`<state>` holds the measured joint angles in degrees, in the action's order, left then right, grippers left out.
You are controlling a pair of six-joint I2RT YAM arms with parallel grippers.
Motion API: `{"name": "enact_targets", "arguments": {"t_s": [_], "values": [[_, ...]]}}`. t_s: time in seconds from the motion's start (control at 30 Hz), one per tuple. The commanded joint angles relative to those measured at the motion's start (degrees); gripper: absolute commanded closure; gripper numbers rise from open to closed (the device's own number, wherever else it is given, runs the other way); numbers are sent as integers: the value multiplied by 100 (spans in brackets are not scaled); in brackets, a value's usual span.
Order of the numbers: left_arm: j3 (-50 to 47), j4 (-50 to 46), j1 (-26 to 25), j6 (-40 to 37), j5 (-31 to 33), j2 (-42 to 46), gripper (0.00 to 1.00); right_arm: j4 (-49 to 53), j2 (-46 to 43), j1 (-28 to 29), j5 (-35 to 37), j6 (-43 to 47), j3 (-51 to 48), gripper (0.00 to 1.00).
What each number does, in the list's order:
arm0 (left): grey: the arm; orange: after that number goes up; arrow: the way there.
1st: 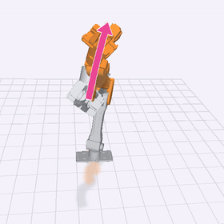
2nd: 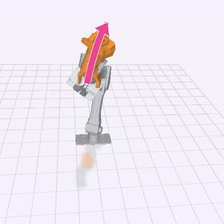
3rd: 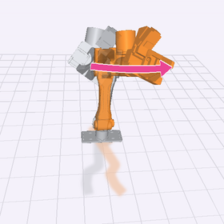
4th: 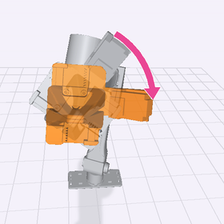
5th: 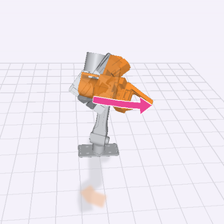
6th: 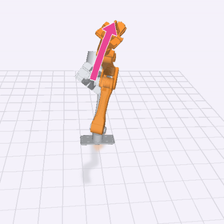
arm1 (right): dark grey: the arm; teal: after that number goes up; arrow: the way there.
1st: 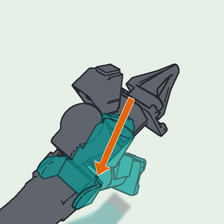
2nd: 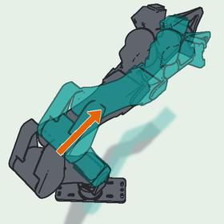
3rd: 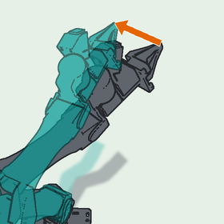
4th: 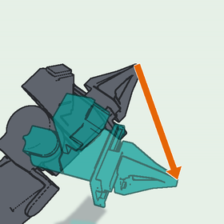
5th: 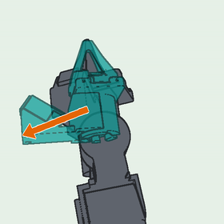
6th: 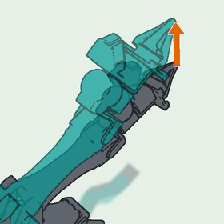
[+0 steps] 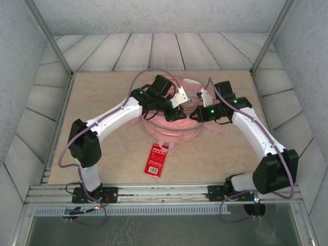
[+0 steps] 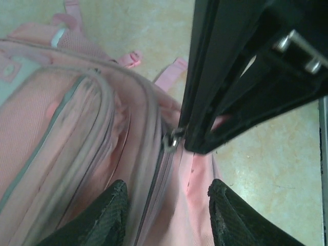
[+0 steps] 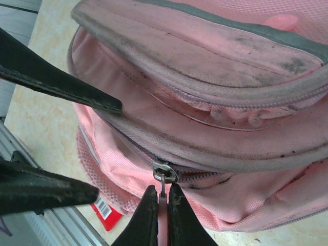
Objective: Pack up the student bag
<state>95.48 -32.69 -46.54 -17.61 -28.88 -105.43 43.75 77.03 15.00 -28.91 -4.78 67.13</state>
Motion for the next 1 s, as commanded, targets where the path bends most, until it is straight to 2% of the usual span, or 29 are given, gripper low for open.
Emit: {"name": "enact_targets", "arguments": {"t_s": [0.0,0.3,0.5,0.63,0.77,0.9,0.97], "values": [[354,-572,-67,-324,162,-171,57,-61,-29,80,-515,148,205,100],[187,-615,-108,-408,321,-277,63,-169,-94,107,-615,152,93,100],[-73,-430,-108,-259,818,-201,61,-165,-118,112,-631,161,-42,100],[-142,-360,-97,-298,846,-249,59,-134,-175,108,-612,166,-70,100],[-141,-375,-99,-321,888,-346,74,-138,-227,111,-592,153,-34,100],[-183,-427,-88,-307,941,-346,99,-118,-207,105,-562,144,-32,100],[-196,-439,-60,-249,1053,-323,100,-147,-189,108,-546,135,-51,100]]}}
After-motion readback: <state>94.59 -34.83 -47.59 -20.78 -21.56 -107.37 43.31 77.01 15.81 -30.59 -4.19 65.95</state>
